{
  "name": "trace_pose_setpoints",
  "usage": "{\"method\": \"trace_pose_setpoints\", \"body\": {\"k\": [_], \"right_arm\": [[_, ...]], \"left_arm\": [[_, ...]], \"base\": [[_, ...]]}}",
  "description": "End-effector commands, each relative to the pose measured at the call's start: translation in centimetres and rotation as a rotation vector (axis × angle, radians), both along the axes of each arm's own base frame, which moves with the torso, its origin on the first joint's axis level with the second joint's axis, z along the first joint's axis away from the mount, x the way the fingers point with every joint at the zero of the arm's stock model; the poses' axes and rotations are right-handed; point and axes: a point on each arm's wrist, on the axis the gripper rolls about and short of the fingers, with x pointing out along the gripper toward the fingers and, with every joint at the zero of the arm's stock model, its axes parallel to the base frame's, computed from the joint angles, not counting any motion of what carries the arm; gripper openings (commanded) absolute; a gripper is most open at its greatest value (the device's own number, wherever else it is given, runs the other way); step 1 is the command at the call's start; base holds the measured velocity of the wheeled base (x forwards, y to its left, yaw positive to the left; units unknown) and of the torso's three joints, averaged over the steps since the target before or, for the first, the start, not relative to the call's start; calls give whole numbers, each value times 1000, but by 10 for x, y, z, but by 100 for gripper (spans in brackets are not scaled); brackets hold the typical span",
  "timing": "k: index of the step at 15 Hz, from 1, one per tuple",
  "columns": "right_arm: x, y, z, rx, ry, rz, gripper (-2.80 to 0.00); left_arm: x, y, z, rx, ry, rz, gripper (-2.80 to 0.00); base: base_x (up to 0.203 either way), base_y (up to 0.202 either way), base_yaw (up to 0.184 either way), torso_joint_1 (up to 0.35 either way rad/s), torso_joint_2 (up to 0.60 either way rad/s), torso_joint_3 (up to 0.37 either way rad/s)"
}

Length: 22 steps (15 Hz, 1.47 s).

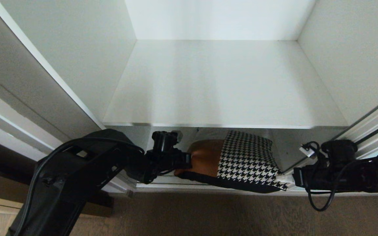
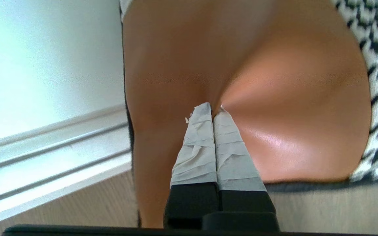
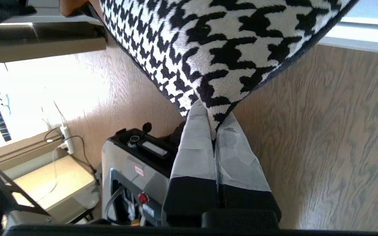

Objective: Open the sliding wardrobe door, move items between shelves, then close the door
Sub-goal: Place the pillow on the higher shelf

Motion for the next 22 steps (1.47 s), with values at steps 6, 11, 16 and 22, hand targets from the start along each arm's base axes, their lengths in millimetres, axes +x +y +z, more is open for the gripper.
{"method": "trace_pose_setpoints", "body": {"k": [6, 11, 16, 22], "right_arm": [[9, 3, -16, 5, 3, 3, -280], [5, 4, -10, 4, -9, 5, -280], [-17, 11, 21, 5, -70, 23, -280], [-38, 28, 50, 1, -138, 75, -280]], "left_arm": [[21, 1, -19, 26, 38, 71, -280], [16, 3, -14, 36, 42, 63, -280], [-10, 13, 23, 13, -4, 70, -280], [-68, -6, 64, 1, -99, 110, -280]], "base": [[0, 0, 0, 0, 0, 0], [0, 0, 0, 0, 0, 0], [0, 0, 0, 0, 0, 0], [0, 0, 0, 0, 0, 0]]}}
